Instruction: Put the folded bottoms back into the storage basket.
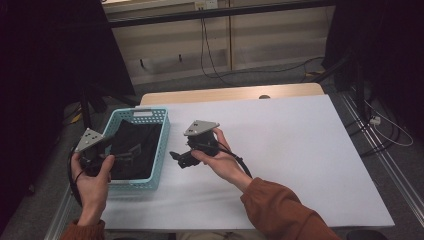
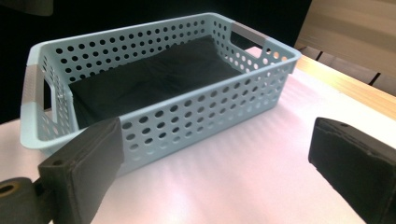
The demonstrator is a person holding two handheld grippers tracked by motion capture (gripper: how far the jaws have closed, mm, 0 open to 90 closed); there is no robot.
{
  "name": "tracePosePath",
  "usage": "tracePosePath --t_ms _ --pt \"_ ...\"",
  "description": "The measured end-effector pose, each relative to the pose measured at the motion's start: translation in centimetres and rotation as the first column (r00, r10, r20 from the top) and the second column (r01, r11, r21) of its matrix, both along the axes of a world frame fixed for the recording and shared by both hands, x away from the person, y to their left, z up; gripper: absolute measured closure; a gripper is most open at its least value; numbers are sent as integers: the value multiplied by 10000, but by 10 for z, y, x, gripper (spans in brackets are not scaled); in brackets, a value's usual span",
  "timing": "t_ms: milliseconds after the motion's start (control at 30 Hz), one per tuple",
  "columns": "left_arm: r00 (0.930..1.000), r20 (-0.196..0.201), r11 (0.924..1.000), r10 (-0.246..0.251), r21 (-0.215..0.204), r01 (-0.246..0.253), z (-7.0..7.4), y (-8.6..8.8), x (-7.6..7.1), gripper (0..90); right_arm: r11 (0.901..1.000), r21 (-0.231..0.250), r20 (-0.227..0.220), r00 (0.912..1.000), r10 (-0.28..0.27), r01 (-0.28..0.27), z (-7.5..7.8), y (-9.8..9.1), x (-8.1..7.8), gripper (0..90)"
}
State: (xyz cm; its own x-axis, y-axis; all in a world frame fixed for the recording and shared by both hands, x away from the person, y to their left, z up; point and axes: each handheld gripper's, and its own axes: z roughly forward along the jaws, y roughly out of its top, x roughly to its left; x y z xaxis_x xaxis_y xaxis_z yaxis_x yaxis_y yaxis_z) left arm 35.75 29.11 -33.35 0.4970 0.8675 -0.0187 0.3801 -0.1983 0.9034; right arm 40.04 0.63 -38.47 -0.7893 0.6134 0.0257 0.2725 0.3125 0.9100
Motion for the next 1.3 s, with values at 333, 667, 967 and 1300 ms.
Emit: tracePosePath --t_ms 333,667,967,1300 --pt "9974 408 9976 -602 -315 615 -9 -25 1 53 9993 32 66 9993 -378 378 -1 -22 -7 39" --pt "9899 460 9888 -1340 -604 1367 -19 -54 -1 50 9966 55 182 9964 -828 827 -4 -44 -13 44" --pt "9845 682 9828 -1617 -791 1669 -23 -73 -10 53 9938 209 188 9938 -1092 1088 -6 -62 -19 36" --pt "9781 531 9769 -2012 -620 2044 -36 -89 -12 53 9902 375 249 9905 -1355 1345 -6 -82 -28 36"
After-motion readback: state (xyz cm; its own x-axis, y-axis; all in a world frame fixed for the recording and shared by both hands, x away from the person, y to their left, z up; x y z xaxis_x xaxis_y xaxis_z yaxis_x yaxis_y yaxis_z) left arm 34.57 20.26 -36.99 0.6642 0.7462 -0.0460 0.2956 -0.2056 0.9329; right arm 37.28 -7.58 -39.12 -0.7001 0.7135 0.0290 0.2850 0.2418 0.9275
